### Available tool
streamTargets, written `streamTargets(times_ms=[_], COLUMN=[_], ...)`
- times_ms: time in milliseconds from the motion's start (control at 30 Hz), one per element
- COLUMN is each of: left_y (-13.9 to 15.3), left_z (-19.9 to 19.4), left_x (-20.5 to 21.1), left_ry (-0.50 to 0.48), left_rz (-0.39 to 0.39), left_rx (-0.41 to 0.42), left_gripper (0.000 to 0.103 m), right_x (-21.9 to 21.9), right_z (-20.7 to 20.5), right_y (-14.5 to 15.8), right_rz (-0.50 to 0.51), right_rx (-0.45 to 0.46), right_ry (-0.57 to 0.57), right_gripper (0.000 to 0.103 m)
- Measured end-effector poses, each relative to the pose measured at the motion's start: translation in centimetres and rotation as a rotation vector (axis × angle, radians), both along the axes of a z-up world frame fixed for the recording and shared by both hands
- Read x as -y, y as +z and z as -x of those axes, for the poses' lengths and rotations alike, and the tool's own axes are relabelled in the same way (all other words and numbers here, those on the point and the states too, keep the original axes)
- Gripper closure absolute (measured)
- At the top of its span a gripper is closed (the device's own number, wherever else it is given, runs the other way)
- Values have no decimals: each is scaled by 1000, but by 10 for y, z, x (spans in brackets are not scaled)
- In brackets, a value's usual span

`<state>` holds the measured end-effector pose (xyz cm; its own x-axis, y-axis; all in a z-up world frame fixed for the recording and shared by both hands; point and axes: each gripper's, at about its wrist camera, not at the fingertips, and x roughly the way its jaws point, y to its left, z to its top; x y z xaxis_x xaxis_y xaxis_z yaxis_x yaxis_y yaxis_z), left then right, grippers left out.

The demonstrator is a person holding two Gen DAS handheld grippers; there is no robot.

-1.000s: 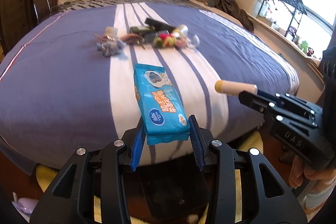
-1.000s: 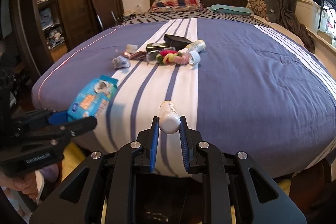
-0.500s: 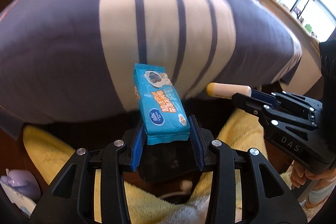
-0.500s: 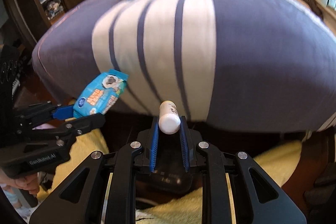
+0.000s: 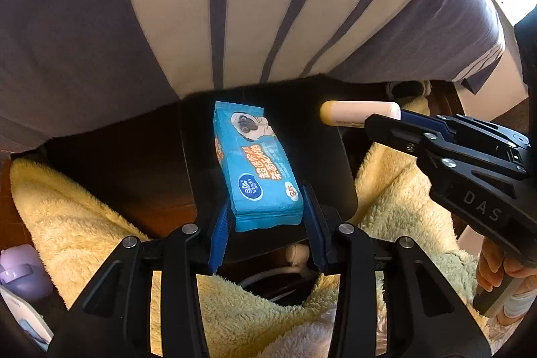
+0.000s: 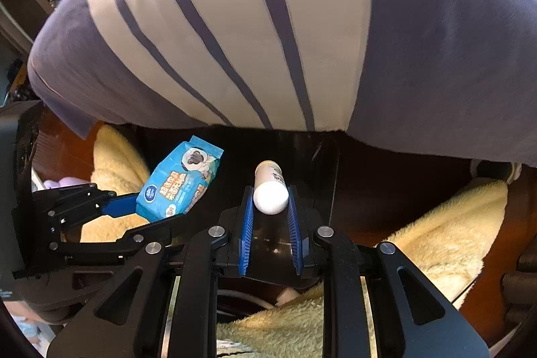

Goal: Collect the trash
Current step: 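Carry the wipes pack and bottle down over the black trash bin with both tools, then open both tools to drop the wipes pack and bottle into the bin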

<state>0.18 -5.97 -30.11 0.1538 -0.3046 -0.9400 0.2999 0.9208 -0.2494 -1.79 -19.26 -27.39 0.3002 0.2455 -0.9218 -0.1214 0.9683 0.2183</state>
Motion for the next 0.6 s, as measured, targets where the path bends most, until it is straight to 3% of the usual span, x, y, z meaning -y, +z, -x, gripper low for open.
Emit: streamTargets(times_ms=[233, 400, 533, 600], left_y=[-16, -11, -4, 2], left_z=[-5, -7, -7, -7], left_x=[0, -5, -10, -13], left_ry=[-4, 16, 35, 44], left_rz=[-8, -30, -37, -40], left_rx=[-46, -33, -2, 21], left_gripper=[64, 49, 43, 41], right_x=[-11, -8, 1, 6], right_z=[-17, -23, -23, -23], right_y=[-10, -11, -1, 5], right_rz=[6, 7, 8, 5], right_rx=[-50, -63, -34, -15], right_ry=[10, -12, -45, -57], right_gripper=[82, 80, 53, 48])
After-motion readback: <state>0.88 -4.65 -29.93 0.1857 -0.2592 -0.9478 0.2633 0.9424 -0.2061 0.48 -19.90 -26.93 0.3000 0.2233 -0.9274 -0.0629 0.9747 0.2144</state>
